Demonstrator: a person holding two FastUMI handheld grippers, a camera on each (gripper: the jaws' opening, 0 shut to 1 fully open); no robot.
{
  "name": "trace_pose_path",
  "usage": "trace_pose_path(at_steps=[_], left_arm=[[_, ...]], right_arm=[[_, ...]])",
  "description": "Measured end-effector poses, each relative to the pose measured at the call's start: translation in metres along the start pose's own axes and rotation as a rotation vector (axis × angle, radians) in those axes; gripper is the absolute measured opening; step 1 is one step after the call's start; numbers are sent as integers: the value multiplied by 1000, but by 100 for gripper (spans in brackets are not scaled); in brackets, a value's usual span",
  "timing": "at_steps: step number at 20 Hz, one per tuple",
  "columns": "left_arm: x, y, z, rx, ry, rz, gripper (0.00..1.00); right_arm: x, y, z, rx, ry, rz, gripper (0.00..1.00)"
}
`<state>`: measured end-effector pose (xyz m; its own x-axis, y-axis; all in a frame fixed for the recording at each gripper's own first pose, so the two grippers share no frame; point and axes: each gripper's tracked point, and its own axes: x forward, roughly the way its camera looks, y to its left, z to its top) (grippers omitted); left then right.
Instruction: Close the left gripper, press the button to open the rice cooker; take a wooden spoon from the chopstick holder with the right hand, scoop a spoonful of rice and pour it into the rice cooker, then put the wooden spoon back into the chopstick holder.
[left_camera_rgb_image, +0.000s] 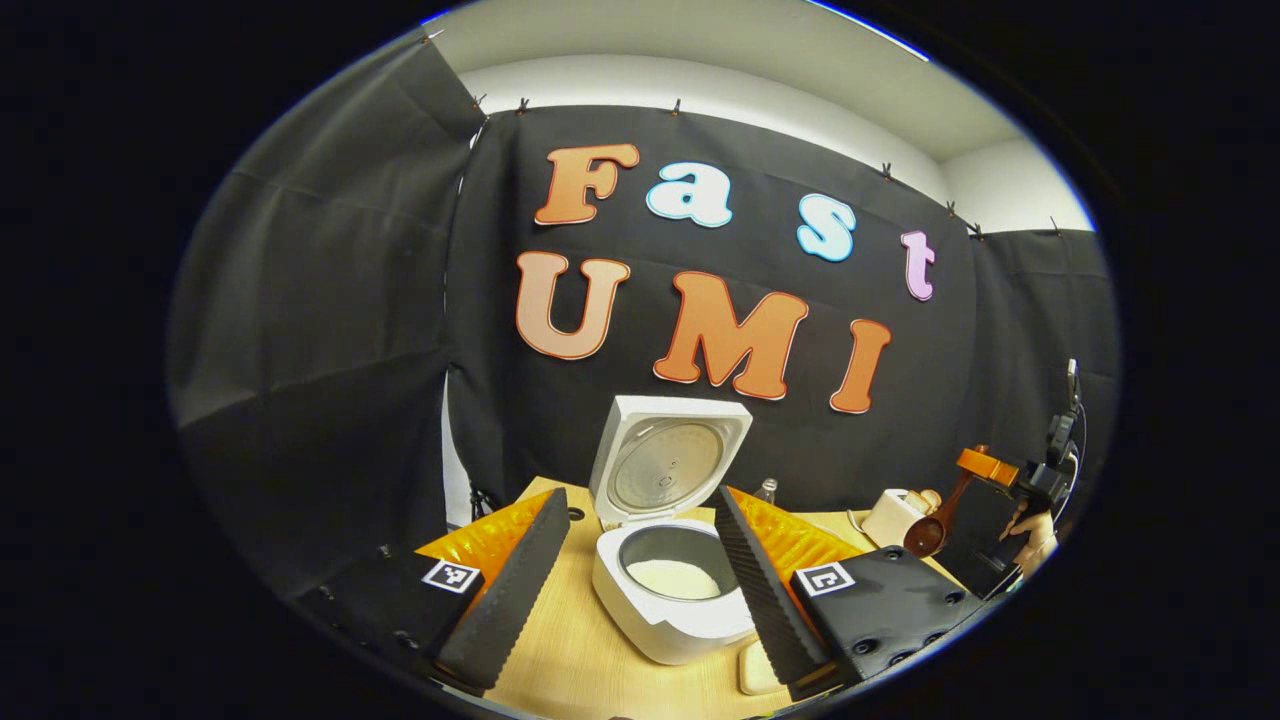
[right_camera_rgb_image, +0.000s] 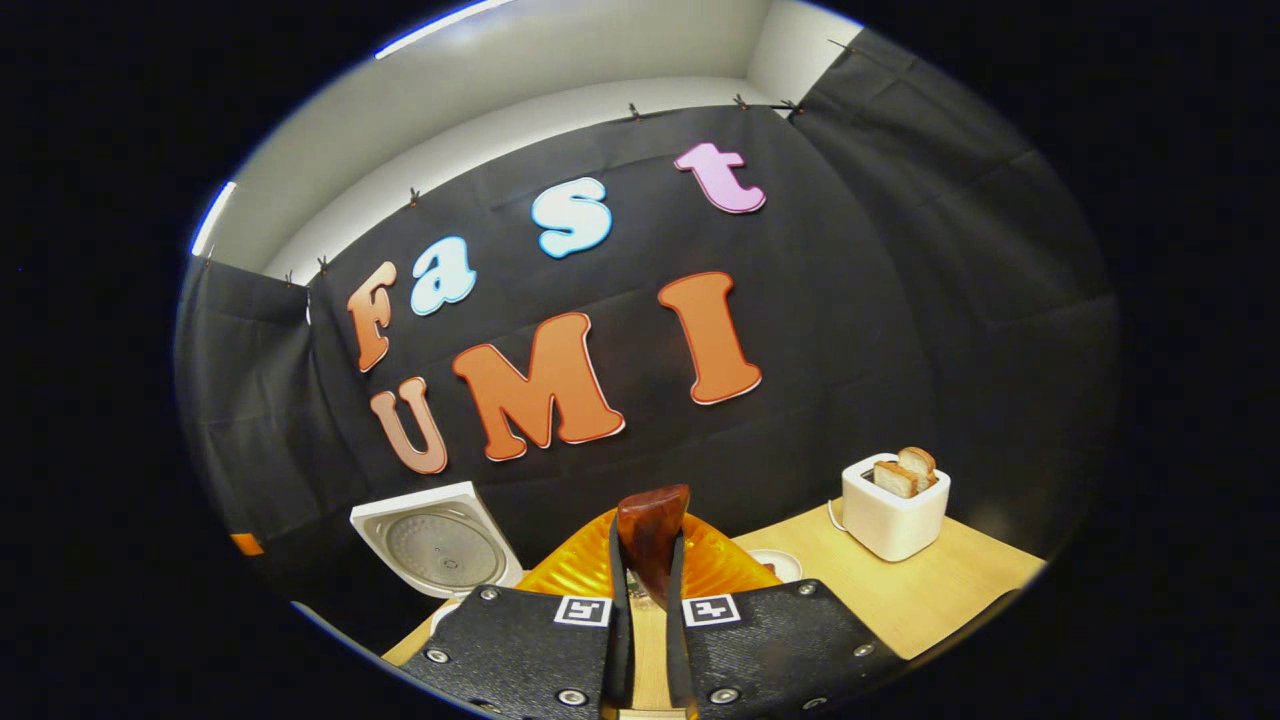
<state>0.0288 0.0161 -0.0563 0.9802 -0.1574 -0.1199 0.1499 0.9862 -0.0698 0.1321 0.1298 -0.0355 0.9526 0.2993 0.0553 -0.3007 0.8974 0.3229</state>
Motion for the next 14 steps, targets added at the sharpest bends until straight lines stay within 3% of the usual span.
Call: trace_pose_path(at_steps=[2, 4, 8, 14], left_arm=[[-4, -6, 2, 15, -5, 13, 100], [-7, -9, 3, 29, -10, 31, 96], [-13, -11, 0, 34, -5, 79, 100], [-25, -7, -3, 49, 7, 150, 100]], right_arm=[[-2, -26, -10, -12, 9, -35, 12], [-1, -44, -22, 1, 24, -54, 12], [9, -72, -53, 45, 37, -59, 12], [35, -116, -123, 92, 116, -123, 12]])
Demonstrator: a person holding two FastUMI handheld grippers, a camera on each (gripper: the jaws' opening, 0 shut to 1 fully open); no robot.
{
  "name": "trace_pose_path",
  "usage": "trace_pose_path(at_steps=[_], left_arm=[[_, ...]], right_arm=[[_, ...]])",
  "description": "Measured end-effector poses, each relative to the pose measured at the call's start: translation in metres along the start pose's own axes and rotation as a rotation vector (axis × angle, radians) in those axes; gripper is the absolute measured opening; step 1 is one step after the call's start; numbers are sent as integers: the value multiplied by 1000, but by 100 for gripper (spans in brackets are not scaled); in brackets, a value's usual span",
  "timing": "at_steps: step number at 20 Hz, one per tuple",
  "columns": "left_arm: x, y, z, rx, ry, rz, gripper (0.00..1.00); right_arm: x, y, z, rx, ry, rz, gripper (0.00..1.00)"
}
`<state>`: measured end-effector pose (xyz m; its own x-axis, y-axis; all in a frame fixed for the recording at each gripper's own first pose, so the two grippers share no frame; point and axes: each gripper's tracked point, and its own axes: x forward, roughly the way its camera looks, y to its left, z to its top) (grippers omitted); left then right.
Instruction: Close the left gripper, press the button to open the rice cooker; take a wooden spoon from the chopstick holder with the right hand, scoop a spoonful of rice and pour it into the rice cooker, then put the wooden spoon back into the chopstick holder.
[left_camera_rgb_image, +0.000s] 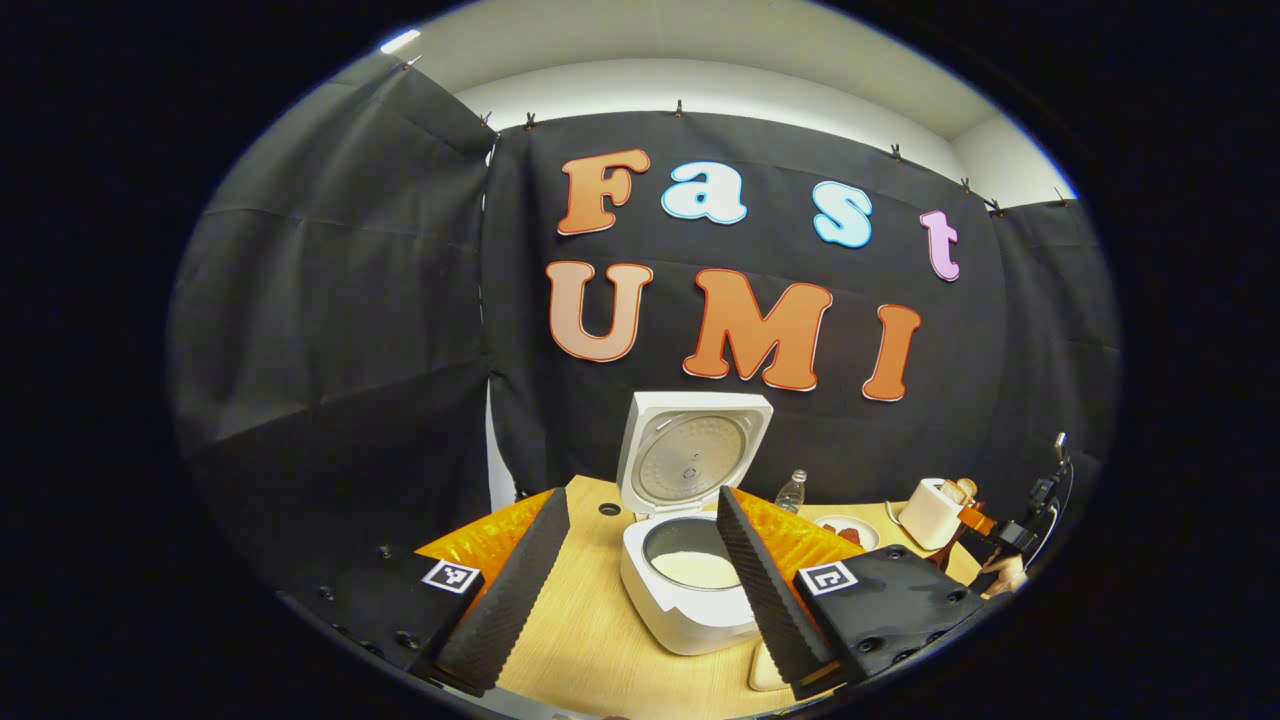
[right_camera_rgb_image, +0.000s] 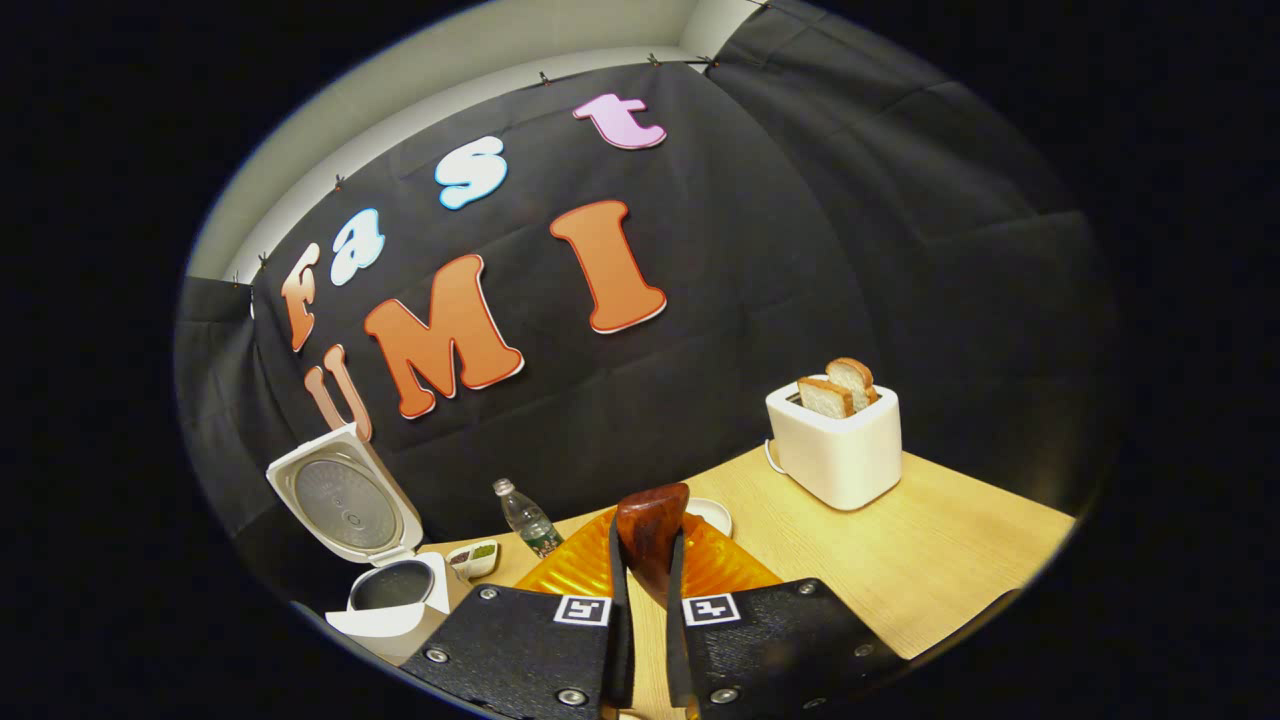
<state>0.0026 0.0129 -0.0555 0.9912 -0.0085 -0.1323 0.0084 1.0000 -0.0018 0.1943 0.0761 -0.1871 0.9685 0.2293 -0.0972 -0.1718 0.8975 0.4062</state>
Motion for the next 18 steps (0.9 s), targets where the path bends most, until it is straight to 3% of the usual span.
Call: trace_pose_path(at_steps=[7, 10, 13, 14, 18], left_arm=[[4, 3, -4, 8, 12, 20, 100], [12, 3, -5, 8, 21, 21, 100], [20, 1, -6, 6, 23, 14, 99], [22, 1, -5, 3, 21, 12, 100], [39, -5, 6, 9, -2, 0, 100]], right_arm=[[20, -29, -53, 89, 95, -57, 15], [17, -33, -53, 114, 106, -50, 19], [10, -55, -45, 64, 95, -131, 23], [7, -60, -44, 49, 108, -145, 53], [-21, -74, -24, -10, 110, -202, 86]])
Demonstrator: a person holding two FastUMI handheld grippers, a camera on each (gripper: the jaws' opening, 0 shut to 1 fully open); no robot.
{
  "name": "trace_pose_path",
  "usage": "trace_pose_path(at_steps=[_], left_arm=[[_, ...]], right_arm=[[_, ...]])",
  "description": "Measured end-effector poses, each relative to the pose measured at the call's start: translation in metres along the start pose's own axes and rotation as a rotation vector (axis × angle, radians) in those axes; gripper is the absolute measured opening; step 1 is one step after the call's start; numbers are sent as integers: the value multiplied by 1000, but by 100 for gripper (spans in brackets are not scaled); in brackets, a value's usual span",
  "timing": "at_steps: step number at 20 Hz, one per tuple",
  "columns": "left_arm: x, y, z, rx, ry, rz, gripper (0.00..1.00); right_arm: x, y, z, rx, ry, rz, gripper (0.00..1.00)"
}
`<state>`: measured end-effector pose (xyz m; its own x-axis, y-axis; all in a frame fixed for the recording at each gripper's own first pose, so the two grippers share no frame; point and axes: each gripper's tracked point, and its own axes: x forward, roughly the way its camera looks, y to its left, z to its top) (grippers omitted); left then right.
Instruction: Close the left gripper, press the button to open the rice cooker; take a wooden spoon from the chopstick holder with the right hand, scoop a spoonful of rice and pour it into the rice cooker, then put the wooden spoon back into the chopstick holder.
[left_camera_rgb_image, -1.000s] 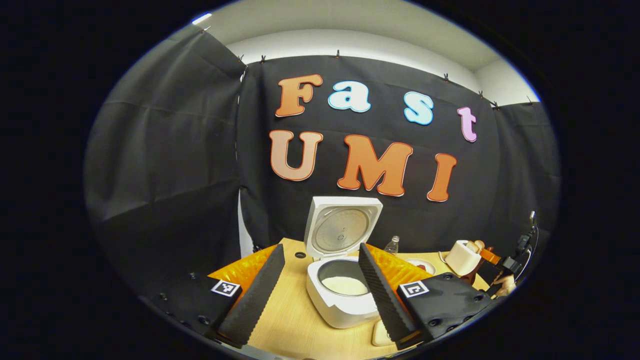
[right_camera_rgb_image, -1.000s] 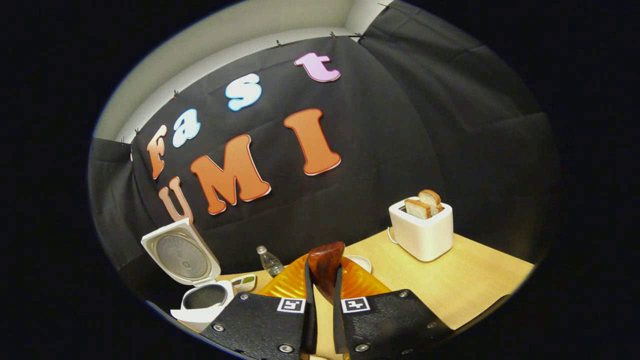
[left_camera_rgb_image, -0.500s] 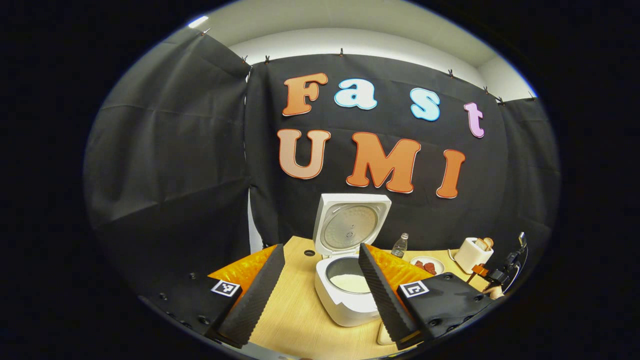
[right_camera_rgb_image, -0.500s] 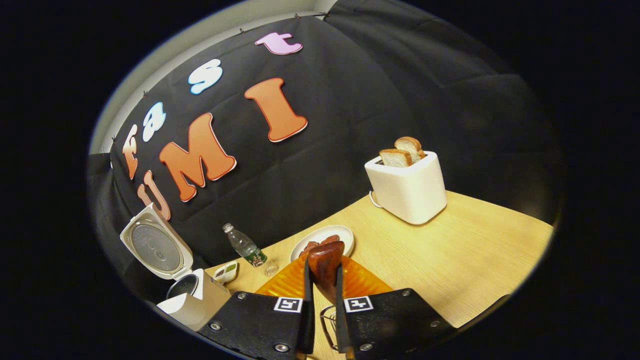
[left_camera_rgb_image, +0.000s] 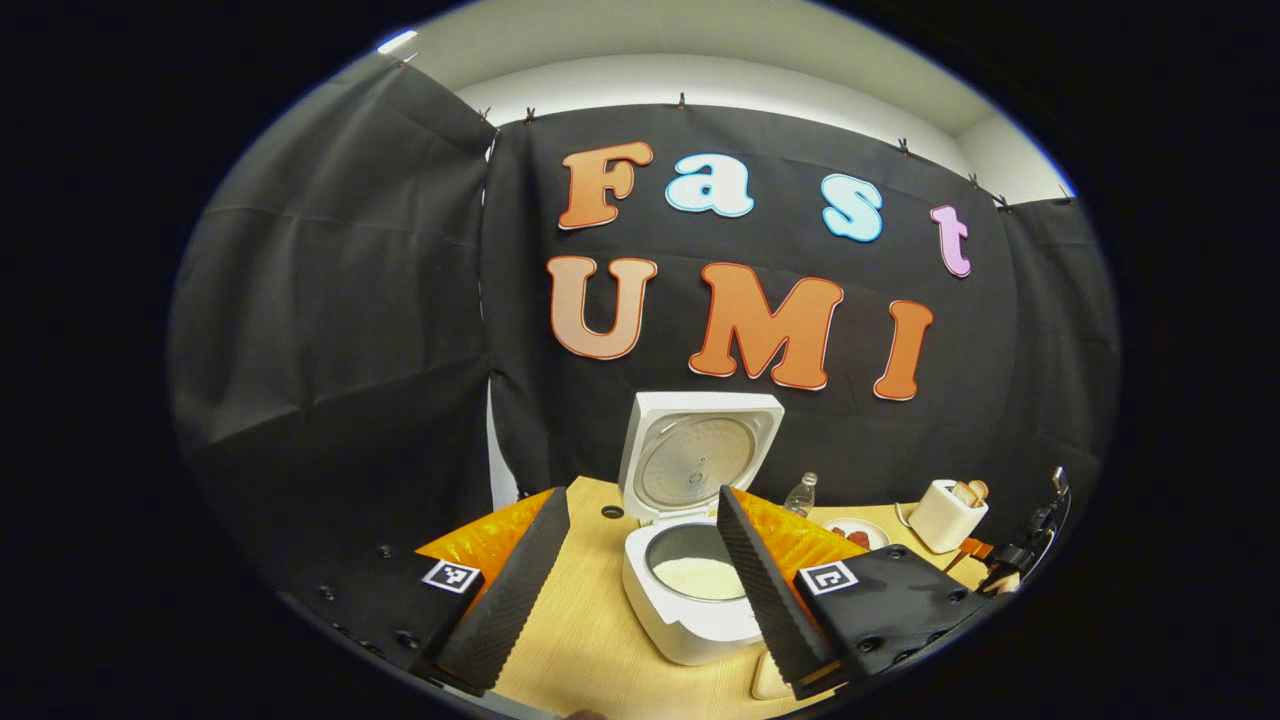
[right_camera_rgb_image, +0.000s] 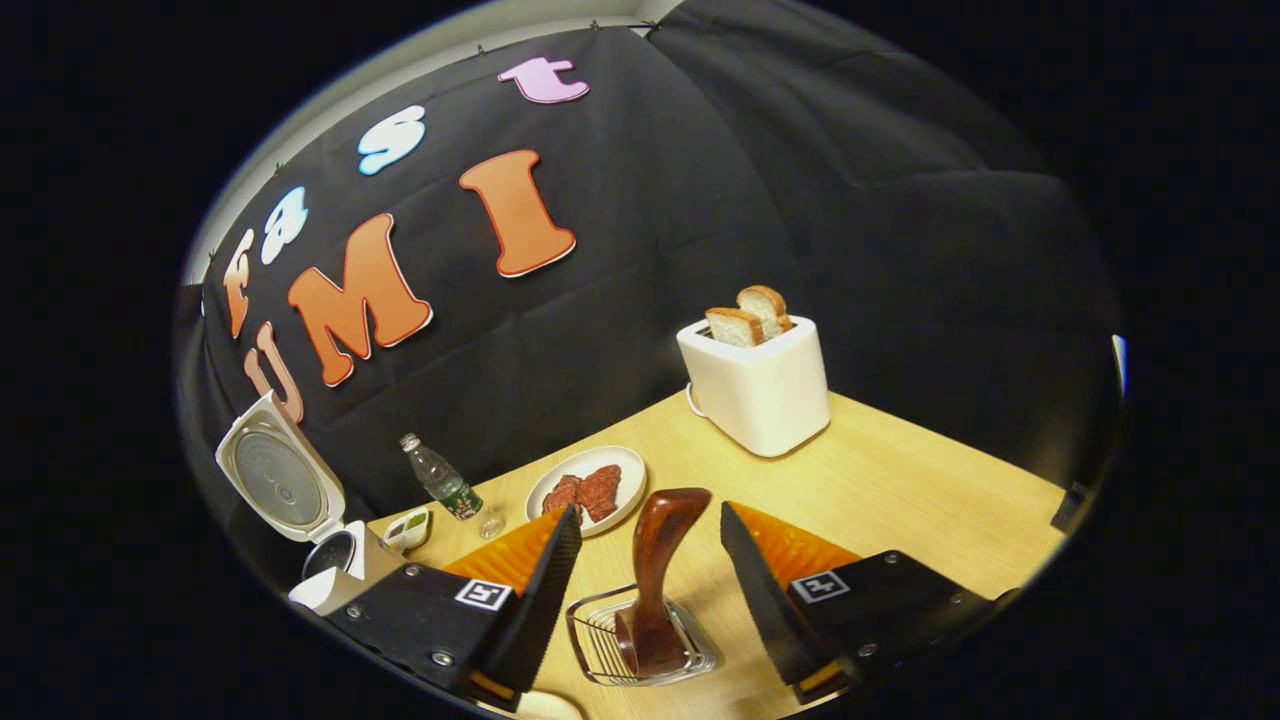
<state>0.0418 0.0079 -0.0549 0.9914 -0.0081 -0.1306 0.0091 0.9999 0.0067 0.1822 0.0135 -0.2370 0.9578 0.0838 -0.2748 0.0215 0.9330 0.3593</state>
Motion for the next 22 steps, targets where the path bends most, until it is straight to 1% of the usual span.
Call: trace_pose_path(at_steps=[1, 2, 3, 5, 6, 8, 10, 14, 16, 18, 22], left_arm=[[4, -2, 3, 9, -6, -4, 100], [11, -6, 7, 14, -11, -13, 100], [18, -14, 10, 8, -9, -37, 100], [31, -32, 24, -32, -20, -91, 100], [39, -37, 34, -44, -30, -106, 100], [55, -40, 52, -31, -51, -105, 100], [76, -46, 80, -7, -85, -103, 100], [126, -59, 127, 17, -114, -90, 100], [156, -66, 144, 35, -122, -83, 100], [191, -76, 148, 44, -100, -85, 100], [260, -75, 120, 52, 6, -48, 100]], right_arm=[[-7, -5, 8, -25, -11, -16, 94], [-16, -8, 15, -55, -20, -31, 95], [-24, -10, 23, -87, -29, -41, 95], [-40, -13, 45, -145, -48, -55, 95], [-48, -13, 54, -163, -58, -58, 95], [-63, -11, 71, -176, -82, -59, 94], [-76, -10, 81, -174, -97, -60, 95], [-95, -9, 92, -197, -122, -79, 95], [-103, -7, 95, -207, -127, -86, 95], [-111, -5, 97, -210, -133, -88, 95], [-124, -9, 99, -195, -142, -116, 94]])
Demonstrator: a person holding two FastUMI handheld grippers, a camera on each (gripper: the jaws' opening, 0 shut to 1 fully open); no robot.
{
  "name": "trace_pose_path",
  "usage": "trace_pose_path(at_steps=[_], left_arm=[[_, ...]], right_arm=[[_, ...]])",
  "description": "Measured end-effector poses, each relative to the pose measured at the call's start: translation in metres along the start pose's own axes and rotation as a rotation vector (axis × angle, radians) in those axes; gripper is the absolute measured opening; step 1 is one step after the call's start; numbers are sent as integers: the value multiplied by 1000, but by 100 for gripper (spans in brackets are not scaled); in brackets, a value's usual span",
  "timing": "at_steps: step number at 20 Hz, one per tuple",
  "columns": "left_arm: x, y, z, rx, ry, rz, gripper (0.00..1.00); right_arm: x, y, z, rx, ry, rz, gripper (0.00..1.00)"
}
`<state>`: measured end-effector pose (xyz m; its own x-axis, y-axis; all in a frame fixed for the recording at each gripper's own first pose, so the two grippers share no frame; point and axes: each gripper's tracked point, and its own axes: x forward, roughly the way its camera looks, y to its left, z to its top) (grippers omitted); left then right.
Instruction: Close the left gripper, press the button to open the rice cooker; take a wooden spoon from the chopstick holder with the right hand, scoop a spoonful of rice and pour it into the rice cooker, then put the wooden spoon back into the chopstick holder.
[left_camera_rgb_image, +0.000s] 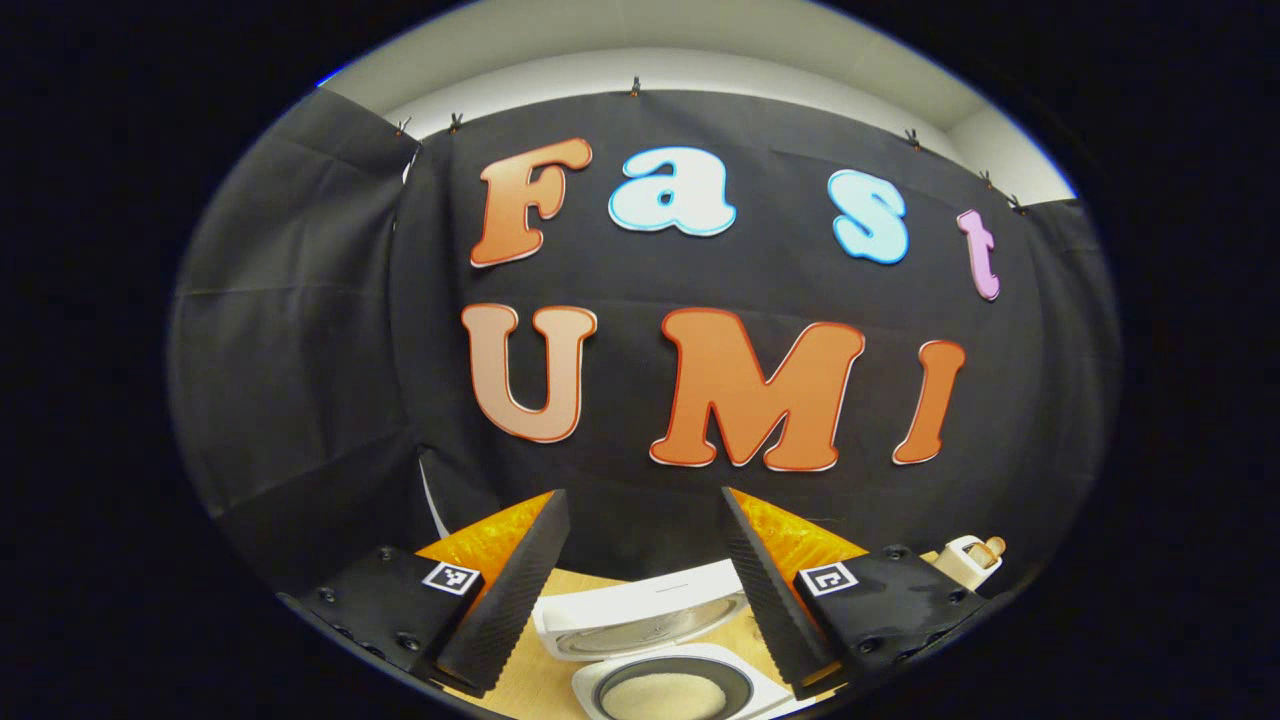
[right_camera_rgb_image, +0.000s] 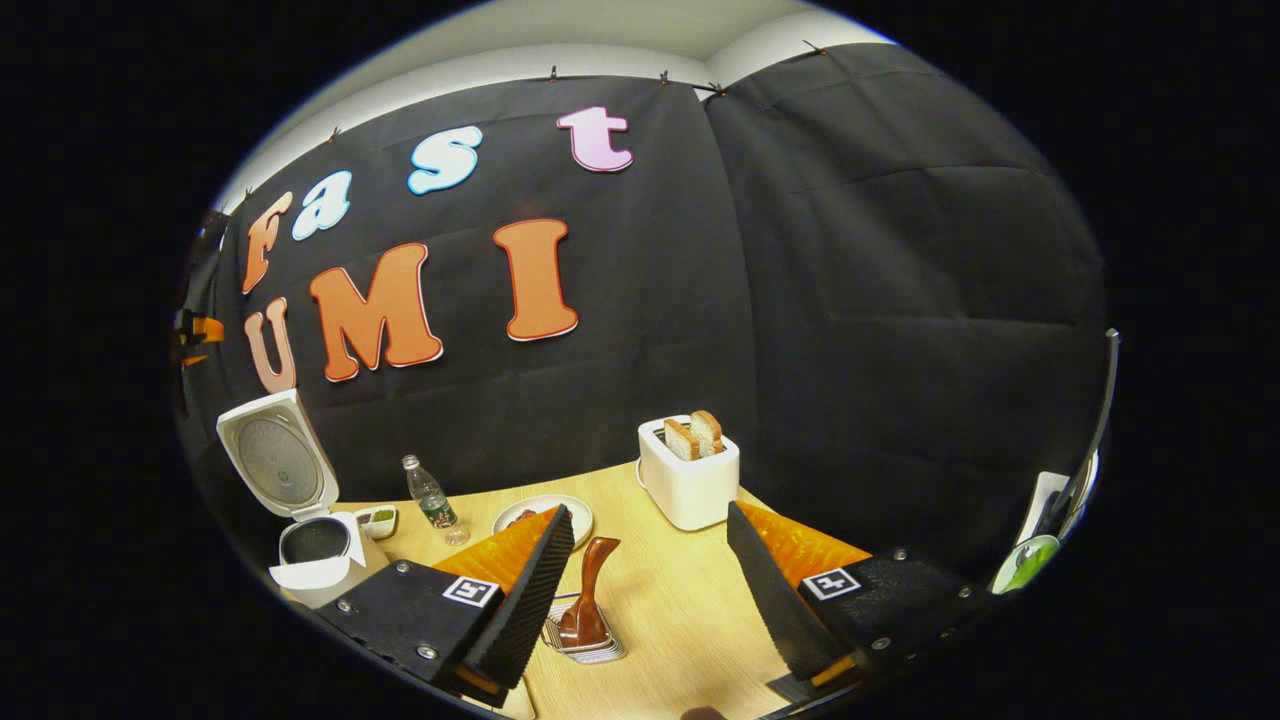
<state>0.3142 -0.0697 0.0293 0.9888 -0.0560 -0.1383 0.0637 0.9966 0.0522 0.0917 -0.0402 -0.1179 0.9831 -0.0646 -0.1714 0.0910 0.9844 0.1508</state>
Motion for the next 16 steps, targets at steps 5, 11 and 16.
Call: trace_pose_path(at_steps=[5, 11, 16], left_arm=[[52, 1, -39, 13, 99, -4, 100], [81, 3, -82, -25, 202, -4, 100], [77, 8, -98, 1, 221, 15, 100]], right_arm=[[-14, -17, -3, -4, 19, -73, 95], [-27, -24, 1, -17, 23, -105, 95], [-31, -23, 3, 1, 21, -106, 95]])
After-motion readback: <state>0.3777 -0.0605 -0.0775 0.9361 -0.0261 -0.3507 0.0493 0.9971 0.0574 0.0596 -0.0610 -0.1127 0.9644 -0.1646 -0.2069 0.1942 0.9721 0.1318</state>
